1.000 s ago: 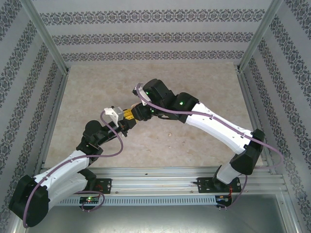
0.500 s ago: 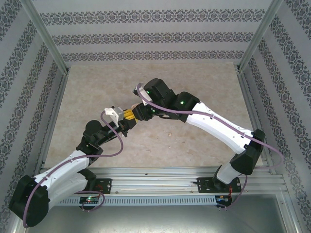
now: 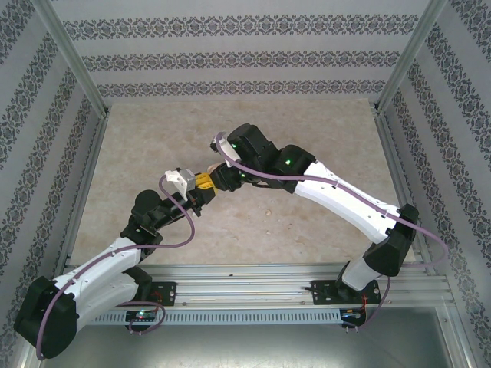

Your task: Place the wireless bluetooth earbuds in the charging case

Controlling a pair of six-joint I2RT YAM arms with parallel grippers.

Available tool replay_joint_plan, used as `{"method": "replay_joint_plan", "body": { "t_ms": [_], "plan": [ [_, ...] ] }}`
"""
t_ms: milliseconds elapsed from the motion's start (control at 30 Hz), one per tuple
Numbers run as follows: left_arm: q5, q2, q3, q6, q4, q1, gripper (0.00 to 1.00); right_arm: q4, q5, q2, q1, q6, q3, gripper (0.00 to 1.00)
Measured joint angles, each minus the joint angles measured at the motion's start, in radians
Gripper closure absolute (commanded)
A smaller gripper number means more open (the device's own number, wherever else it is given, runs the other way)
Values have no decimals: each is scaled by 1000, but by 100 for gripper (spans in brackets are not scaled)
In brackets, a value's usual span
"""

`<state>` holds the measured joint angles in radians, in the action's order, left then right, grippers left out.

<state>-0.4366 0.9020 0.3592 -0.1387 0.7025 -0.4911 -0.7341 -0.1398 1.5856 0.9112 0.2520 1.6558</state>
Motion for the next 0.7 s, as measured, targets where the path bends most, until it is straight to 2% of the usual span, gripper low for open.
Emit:
{"method": "replay_joint_plan", "body": {
  "t_ms": [167, 367, 700],
  "plan": [
    [0, 0, 0, 0, 0, 0, 100, -21, -12, 0, -1, -42, 19, 79],
    [-5, -2, 0, 0, 0, 0, 100, -46, -25, 1, -19, -96, 60, 81],
    [-8, -4, 0, 0, -7, 0, 100, -77, -46, 37, -19, -125, 98, 75]
  ]
}}
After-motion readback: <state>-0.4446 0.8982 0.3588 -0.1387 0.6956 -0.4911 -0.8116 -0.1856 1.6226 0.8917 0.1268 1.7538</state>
